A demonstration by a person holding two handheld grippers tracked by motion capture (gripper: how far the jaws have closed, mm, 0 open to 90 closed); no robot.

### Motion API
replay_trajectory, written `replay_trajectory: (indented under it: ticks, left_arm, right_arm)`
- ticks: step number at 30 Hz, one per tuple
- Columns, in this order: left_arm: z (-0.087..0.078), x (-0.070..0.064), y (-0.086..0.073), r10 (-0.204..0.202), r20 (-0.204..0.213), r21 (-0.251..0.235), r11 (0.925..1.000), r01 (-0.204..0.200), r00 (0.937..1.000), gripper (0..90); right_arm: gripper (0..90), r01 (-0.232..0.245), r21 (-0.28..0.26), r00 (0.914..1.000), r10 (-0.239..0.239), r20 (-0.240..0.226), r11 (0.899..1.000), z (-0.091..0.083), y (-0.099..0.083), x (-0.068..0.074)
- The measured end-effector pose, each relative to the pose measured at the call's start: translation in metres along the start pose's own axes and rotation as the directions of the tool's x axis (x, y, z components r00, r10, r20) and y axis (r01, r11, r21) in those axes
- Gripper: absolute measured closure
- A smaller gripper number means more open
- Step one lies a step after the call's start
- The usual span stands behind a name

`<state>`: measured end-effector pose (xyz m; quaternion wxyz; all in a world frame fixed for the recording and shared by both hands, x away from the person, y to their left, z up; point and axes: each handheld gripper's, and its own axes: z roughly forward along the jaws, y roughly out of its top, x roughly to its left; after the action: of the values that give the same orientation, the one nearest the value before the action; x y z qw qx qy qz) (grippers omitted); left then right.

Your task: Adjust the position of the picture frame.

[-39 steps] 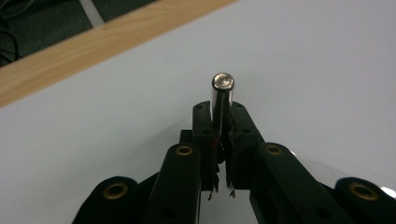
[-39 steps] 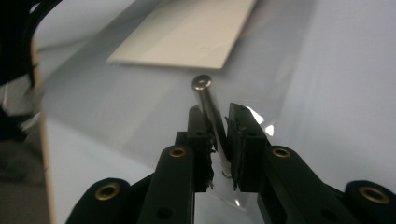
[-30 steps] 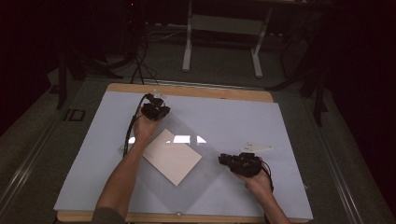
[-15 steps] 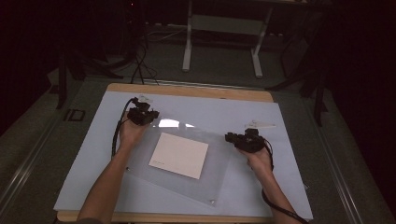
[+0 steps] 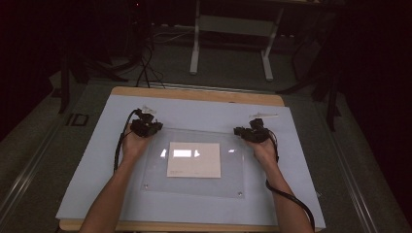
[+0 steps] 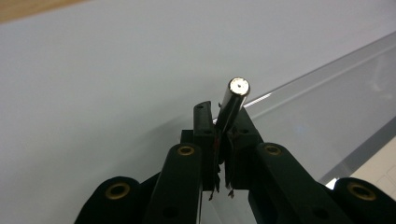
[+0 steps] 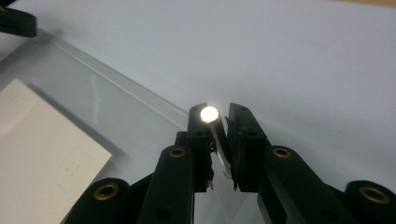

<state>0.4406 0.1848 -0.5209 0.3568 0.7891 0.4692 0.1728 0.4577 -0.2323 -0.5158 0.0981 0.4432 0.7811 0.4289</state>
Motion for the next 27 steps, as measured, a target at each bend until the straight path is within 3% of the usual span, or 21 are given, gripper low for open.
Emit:
replay_trajectory:
  ticks: [4, 6, 19, 27]
  left_arm:
    - [0.004, -0.001, -0.007, -0.018, 0.003, 0.008, 0.9998, 0.018, 0.9998, 85.3]
    - [0.004, -0.001, -0.009, -0.03, 0.0, -0.011, 0.9995, 0.03, 0.9996, 85.2]
    - [0.001, -0.003, -0.012, -0.009, 0.006, -0.007, 0.9999, 0.009, 0.9999, 85.2]
    - [0.001, -0.004, -0.013, -0.017, -0.001, -0.015, 0.9997, 0.017, 0.9999, 85.1]
  right_arm:
    - [80.7, -0.012, 0.014, 0.9998, 0.012, 0.013, 1.0, 0.007, -0.002, -0.004]
    - [80.7, -0.02, 0.013, 0.9997, 0.02, 0.011, 1.0, 0.01, -0.003, -0.005]
    - [80.7, -0.024, 0.013, 0.9992, 0.023, 0.032, 1.0, 0.011, -0.002, -0.003]
    - [80.6, -0.032, -0.002, 0.9987, 0.033, 0.038, 0.999, 0.011, -0.004, -0.003]
